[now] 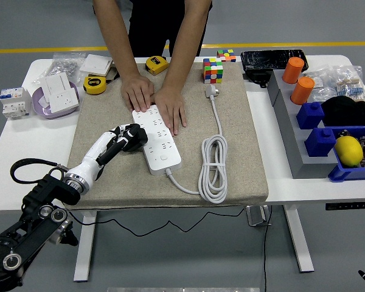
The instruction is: Pick up the plug,place it near the board,insert it into the board,press the button
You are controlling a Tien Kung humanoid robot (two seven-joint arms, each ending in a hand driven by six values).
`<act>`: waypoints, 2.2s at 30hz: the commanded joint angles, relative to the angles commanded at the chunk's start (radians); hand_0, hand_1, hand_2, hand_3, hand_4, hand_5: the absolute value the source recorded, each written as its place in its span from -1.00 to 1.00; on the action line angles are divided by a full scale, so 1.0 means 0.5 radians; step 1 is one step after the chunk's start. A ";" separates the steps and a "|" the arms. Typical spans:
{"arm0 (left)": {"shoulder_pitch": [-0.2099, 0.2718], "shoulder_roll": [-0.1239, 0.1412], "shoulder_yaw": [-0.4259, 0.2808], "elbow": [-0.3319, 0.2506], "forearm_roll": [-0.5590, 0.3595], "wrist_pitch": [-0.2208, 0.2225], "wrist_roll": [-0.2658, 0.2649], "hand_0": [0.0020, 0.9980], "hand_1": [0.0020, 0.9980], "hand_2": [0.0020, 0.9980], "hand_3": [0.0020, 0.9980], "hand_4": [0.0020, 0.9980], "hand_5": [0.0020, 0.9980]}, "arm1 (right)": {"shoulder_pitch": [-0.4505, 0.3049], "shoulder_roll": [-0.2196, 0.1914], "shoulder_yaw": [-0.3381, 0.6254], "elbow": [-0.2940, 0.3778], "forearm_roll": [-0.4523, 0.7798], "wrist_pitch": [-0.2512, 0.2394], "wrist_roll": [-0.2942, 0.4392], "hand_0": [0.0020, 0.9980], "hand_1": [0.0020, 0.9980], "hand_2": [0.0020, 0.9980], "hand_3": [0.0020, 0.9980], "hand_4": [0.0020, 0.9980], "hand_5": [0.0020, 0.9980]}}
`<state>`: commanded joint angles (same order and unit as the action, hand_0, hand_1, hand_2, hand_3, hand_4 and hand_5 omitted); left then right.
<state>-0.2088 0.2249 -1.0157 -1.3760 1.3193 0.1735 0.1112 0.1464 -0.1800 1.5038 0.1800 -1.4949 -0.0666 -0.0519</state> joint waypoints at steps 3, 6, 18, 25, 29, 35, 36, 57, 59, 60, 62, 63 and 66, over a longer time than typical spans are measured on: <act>-0.014 0.000 0.016 0.026 0.002 -0.003 0.001 1.00 0.99 0.83 0.75 1.00 1.00 | -0.002 0.001 0.001 0.000 -0.001 0.000 -0.001 1.00 0.67 0.46 0.49 1.00 0.65; -0.028 0.000 0.041 0.040 -0.001 -0.008 0.006 1.00 0.99 0.83 0.75 1.00 1.00 | -0.003 0.002 0.003 0.000 -0.002 0.000 -0.001 1.00 0.67 0.46 0.49 1.00 0.66; -0.145 -0.004 0.135 0.075 0.088 -0.006 0.035 1.00 0.98 0.83 0.74 1.00 1.00 | -0.004 -0.003 0.001 0.000 -0.017 0.002 -0.003 1.00 0.67 0.46 0.49 1.00 0.66; -0.196 0.006 0.192 0.081 0.159 -0.009 0.065 1.00 0.98 0.82 0.74 1.00 1.00 | -0.004 -0.005 0.002 0.000 -0.024 0.002 -0.006 1.00 0.67 0.46 0.49 1.00 0.66; -0.216 0.014 0.225 0.088 0.187 -0.017 0.087 1.00 0.98 0.82 0.74 1.00 1.00 | -0.003 -0.005 0.000 0.000 -0.025 0.002 -0.006 1.00 0.67 0.46 0.49 1.00 0.66; -0.255 0.025 0.253 0.071 0.253 -0.019 0.116 1.00 0.97 0.81 0.73 1.00 1.00 | -0.002 -0.009 0.001 0.000 -0.030 0.001 -0.011 1.00 0.67 0.46 0.49 1.00 0.66; -0.263 0.026 0.256 0.068 0.264 -0.020 0.120 1.00 0.97 0.80 0.73 1.00 1.00 | -0.001 -0.011 0.001 0.000 -0.030 0.001 -0.011 1.00 0.67 0.46 0.49 1.00 0.66; -0.328 0.034 0.226 -0.083 0.647 0.034 0.203 1.00 0.95 0.78 0.71 1.00 1.00 | 0.012 -0.012 0.002 0.000 -0.022 0.000 -0.011 1.00 0.67 0.46 0.49 1.00 0.67; -0.312 0.047 0.192 -0.120 0.770 0.055 0.248 1.00 0.95 0.78 0.71 1.00 1.00 | 0.010 -0.013 0.005 0.000 -0.022 0.000 -0.012 1.00 0.67 0.46 0.49 1.00 0.67; -0.309 0.052 0.184 -0.122 0.806 0.056 0.262 1.00 0.92 0.76 0.69 1.00 1.00 | 0.009 -0.013 0.007 0.000 -0.023 0.000 -0.013 1.00 0.67 0.46 0.49 1.00 0.67; -0.307 0.064 0.176 -0.099 0.865 0.040 0.294 1.00 0.92 0.76 0.69 1.00 1.00 | 0.010 -0.013 0.011 0.000 -0.026 0.000 -0.014 1.00 0.67 0.46 0.49 1.00 0.67; -0.306 0.068 0.176 -0.085 0.877 0.025 0.306 1.00 0.92 0.76 0.69 1.00 1.00 | 0.010 -0.012 0.010 0.000 -0.023 0.000 -0.013 1.00 0.67 0.46 0.49 1.00 0.67; -0.304 0.085 0.201 -0.022 0.852 -0.035 0.329 1.00 0.92 0.76 0.68 1.00 1.00 | 0.015 -0.013 0.004 0.000 -0.013 -0.001 -0.010 1.00 0.67 0.46 0.49 1.00 0.67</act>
<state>-0.3609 0.2675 -0.9152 -1.3869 1.7452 0.1558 0.2759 0.1542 -0.1865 1.5059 0.1800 -1.5013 -0.0673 -0.0570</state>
